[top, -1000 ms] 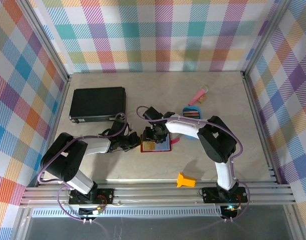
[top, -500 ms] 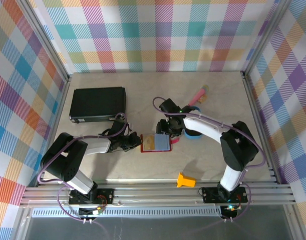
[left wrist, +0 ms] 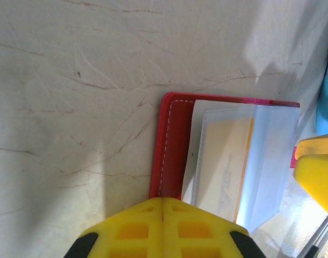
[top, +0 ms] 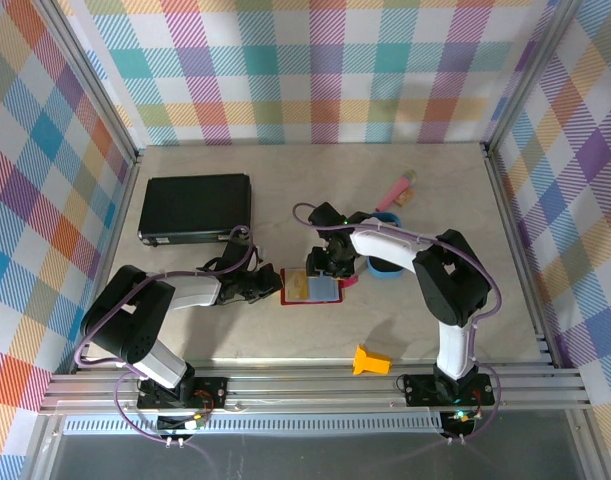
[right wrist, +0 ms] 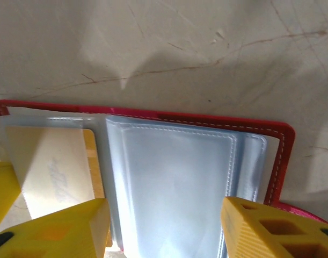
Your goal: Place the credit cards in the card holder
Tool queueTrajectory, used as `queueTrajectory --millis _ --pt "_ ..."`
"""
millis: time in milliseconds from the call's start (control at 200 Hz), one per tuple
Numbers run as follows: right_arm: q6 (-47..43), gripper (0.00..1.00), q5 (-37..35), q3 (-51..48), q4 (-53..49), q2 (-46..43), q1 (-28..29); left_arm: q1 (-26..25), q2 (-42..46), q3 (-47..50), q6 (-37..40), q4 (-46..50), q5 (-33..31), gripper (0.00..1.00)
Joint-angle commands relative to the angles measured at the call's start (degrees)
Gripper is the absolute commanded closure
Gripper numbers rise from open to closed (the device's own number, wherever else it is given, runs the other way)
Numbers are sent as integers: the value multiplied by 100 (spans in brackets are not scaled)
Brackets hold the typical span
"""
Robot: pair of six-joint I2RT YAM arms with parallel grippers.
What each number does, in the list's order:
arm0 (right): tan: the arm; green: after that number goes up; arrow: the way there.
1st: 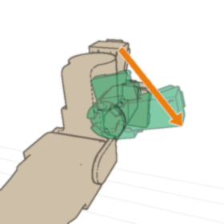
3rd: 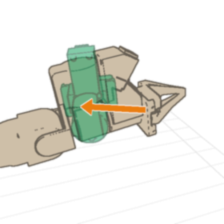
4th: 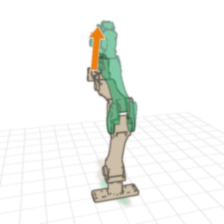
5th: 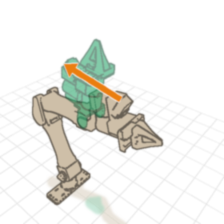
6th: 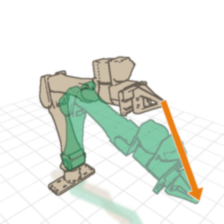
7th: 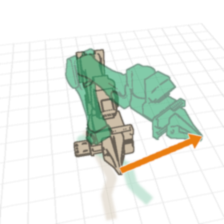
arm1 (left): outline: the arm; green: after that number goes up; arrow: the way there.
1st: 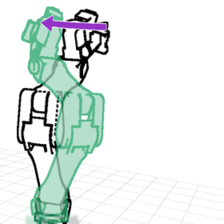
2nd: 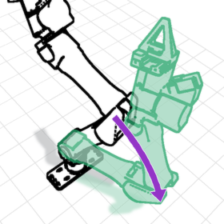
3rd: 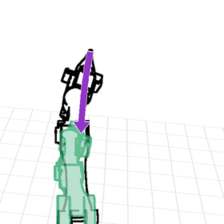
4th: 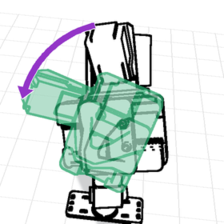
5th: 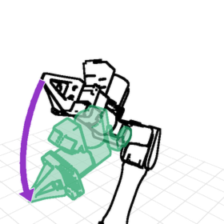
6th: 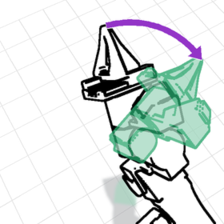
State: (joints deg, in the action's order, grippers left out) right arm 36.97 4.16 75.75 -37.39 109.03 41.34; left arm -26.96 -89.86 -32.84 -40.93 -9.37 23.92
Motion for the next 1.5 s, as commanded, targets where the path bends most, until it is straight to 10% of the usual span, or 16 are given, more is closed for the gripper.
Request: queueTrajectory --millis 0,1495 --pt "-93 44 102 186 -181 100 32 -52 -14 50 26 349 -133 100" --pt "1107 43 1677 21 1349 338 396 -51 -53 50 -21 242 -115 100"
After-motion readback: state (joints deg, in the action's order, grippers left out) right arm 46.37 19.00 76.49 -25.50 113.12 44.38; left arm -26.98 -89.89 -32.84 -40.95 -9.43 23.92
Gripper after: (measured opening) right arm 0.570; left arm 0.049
